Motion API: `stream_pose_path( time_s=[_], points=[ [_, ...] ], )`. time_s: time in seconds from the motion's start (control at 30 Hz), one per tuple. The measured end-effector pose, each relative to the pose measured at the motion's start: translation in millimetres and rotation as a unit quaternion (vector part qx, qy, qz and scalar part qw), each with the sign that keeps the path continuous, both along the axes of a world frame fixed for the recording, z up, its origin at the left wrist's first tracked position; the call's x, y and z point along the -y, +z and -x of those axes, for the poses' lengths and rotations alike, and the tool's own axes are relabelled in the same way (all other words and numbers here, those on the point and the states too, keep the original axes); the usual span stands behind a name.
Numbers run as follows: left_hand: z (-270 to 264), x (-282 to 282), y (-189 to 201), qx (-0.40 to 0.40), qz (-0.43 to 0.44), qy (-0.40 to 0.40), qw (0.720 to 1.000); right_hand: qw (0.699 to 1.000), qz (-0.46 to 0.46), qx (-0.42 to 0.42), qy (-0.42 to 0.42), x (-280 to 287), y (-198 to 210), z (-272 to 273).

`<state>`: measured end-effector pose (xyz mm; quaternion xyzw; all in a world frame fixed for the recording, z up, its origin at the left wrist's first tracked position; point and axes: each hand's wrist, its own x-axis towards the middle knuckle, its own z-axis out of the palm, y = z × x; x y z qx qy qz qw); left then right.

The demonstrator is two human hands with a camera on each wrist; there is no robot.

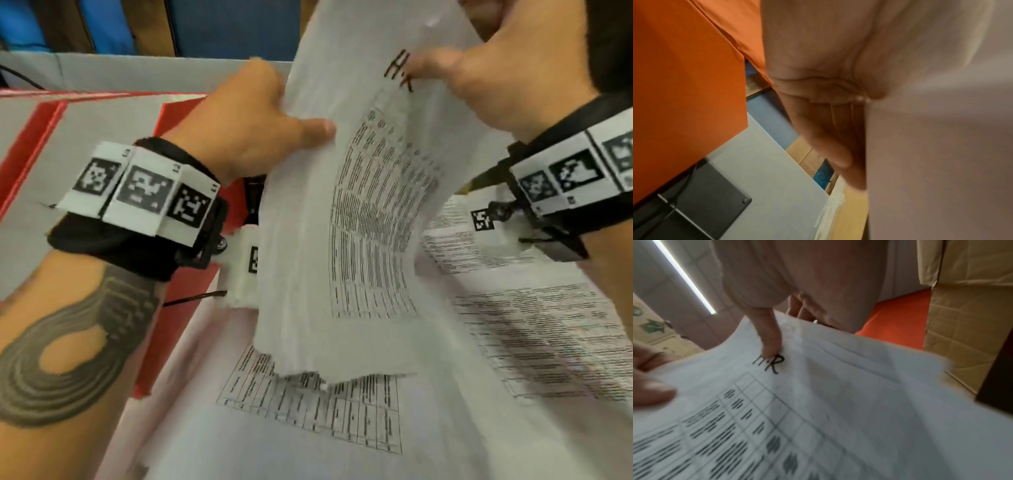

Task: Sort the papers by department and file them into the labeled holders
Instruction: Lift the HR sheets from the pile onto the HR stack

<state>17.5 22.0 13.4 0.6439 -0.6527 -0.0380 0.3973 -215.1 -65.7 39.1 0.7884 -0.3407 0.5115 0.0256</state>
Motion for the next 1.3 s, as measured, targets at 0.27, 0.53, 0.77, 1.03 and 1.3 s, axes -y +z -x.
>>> stream_pose_path(
  time_s=[0.27, 0.53, 0.77, 1.03, 1.3],
  points=[
    [-17, -2, 1, -0.193, 0.221, -0.062, 0.954, 0.872, -0.284, 0.329, 0.225, 14, -34, 29],
    [6, 9, -18, -0.199, 0.186, -0.066, 0.96, 0.908, -0.26, 0.296, 0.142, -8, -69, -5],
    [8, 15, -56, -0.364, 0.149, -0.02, 0.919, 0.907, -0.257, 0.3, 0.144, -10, -81, -10],
    [0, 20, -53, -0.388, 0.148, -0.061, 0.908, 0.899, -0.274, 0.299, 0.167, -5, -73, -14],
    [5, 21, -43, -0.394, 0.154, -0.067, 0.904, 0.902, -0.282, 0.287, 0.159, 1, -55, -21]
  ],
)
